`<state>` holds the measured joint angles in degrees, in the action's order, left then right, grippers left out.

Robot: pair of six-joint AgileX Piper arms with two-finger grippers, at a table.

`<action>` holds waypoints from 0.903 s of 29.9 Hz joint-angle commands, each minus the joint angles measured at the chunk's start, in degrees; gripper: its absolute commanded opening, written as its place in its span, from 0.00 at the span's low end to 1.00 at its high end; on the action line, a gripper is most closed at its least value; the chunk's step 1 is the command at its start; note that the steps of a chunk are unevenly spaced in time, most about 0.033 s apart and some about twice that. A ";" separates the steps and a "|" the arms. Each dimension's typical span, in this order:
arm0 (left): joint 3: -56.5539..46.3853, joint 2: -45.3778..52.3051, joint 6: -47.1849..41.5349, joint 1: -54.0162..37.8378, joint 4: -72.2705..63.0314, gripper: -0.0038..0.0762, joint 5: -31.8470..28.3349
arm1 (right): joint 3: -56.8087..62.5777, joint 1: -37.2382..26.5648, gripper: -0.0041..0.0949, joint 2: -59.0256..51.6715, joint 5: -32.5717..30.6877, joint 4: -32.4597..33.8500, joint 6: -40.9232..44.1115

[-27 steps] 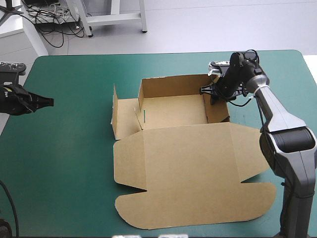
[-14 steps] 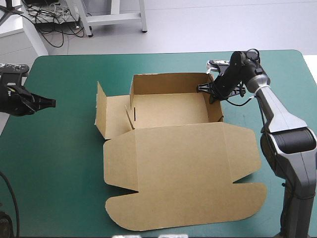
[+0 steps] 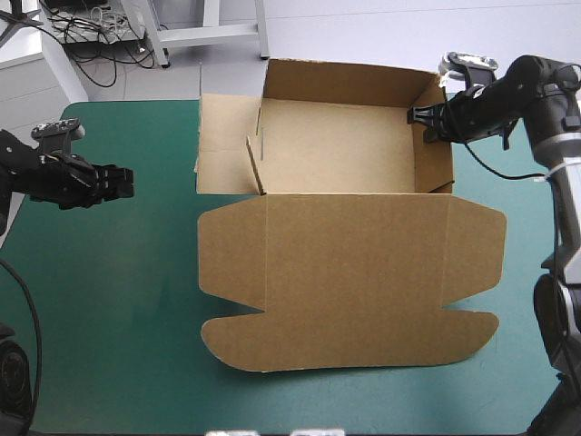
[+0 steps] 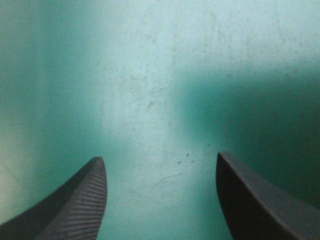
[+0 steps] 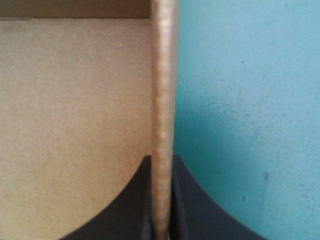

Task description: Fold the box

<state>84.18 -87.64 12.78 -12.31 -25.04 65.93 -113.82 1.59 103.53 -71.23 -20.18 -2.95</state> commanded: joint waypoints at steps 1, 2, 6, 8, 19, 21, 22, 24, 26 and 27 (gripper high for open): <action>1.55 0.26 0.17 0.07 -10.86 0.67 -1.80 | -1.74 -1.32 0.03 -6.97 -0.73 -3.36 -0.77; 1.55 -0.10 0.84 0.17 -13.34 0.67 -1.58 | -1.74 -1.32 0.03 -7.84 -0.73 -3.81 -1.04; 1.55 -1.28 8.74 1.96 -26.69 0.66 -0.58 | -1.74 -1.32 0.03 -9.75 -0.73 -5.76 -1.41; 1.55 -1.28 10.76 3.00 -31.60 0.66 -0.84 | -1.74 -1.32 0.03 -10.05 -0.73 -6.02 -1.39; 1.55 -1.28 14.93 7.31 -44.82 0.66 3.35 | 5.97 -0.13 0.03 -10.04 0.58 -8.24 -3.17; 1.55 -1.28 14.93 7.45 -45.00 0.66 5.94 | 7.15 -0.13 0.03 -10.04 2.17 -8.69 -3.07; 1.55 -1.28 14.93 7.45 -45.04 0.66 7.21 | 7.50 -0.13 0.03 -10.04 2.79 -9.08 -3.07; 1.55 -1.28 14.93 7.56 -45.02 0.66 7.75 | 8.02 -0.13 0.03 -9.56 3.65 -9.61 -3.07; 1.55 -0.91 14.82 7.89 -45.02 0.66 7.75 | 8.02 -0.06 0.03 -9.00 3.54 -9.61 -3.07; 1.55 -0.78 14.82 8.13 -45.21 0.66 7.75 | 8.02 -0.06 0.03 -8.68 3.54 -9.49 -3.07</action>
<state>84.13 -91.19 27.36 -4.94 -65.46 69.70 -104.48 1.29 96.67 -70.49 -26.28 -6.17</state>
